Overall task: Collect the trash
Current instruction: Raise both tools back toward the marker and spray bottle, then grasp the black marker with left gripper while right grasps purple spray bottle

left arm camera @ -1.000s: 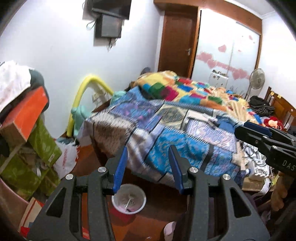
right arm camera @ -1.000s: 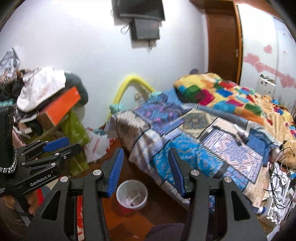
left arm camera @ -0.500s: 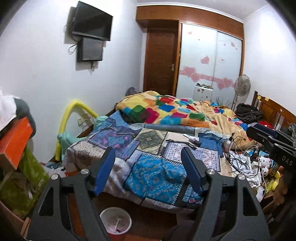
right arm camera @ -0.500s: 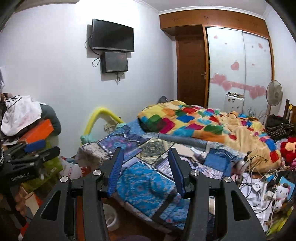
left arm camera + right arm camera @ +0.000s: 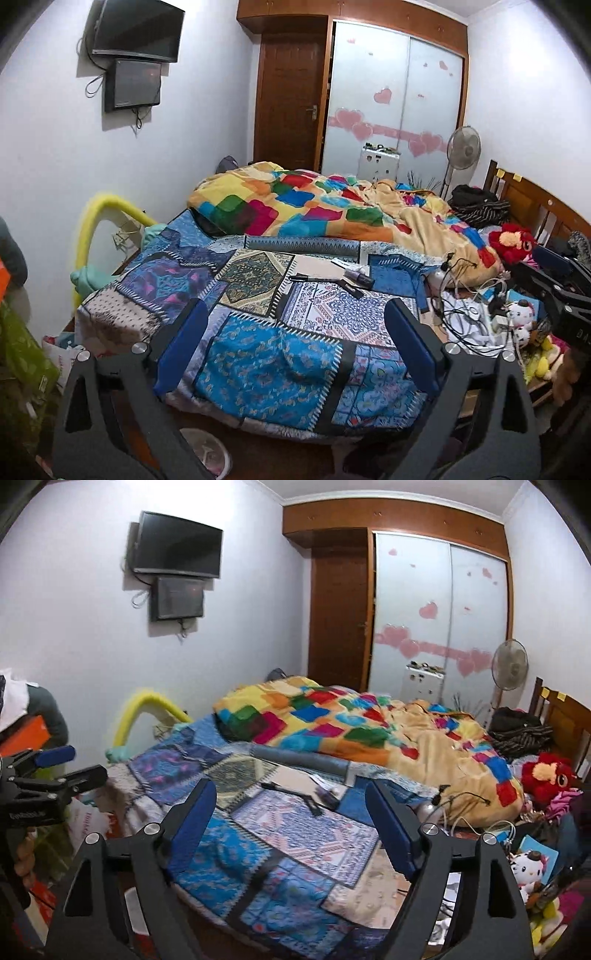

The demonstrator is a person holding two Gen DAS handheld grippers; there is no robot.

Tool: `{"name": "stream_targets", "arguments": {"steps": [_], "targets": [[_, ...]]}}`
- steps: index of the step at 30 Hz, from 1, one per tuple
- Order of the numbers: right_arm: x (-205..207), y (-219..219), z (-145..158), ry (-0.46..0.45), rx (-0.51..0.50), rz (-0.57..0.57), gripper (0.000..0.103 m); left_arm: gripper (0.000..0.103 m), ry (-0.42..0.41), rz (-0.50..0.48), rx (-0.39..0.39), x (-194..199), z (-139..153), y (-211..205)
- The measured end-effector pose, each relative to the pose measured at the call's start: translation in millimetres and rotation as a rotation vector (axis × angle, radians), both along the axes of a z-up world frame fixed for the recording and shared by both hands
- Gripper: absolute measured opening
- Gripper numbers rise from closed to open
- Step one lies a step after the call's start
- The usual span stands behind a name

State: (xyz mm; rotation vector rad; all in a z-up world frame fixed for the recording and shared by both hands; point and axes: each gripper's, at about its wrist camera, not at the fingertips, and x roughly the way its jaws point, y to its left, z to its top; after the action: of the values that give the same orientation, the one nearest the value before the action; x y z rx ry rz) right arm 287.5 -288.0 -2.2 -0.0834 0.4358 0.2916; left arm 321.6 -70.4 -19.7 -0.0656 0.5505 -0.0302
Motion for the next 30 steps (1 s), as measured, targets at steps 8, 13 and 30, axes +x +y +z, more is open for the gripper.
{"name": "stream_targets", "arguments": {"steps": [8, 13, 30], "targets": [[63.2, -27.0, -43.0, 0.155, 0.007, -0.041, 0.081, 0.097, 0.103, -0.055, -0.065, 93.8, -46.4, -10.8], [112.8, -41.4, -80.2, 0.262, 0.038, -0.069, 0.081, 0.096, 0.172, -0.087, -0.118, 158.5, -81.6, -10.8], [279.9, -34.4, -184.1, 0.449, 0.057, -0.011, 0.07, 0.088, 0.323, -0.273, 0.064, 361.8, -217.0, -35.7]]}}
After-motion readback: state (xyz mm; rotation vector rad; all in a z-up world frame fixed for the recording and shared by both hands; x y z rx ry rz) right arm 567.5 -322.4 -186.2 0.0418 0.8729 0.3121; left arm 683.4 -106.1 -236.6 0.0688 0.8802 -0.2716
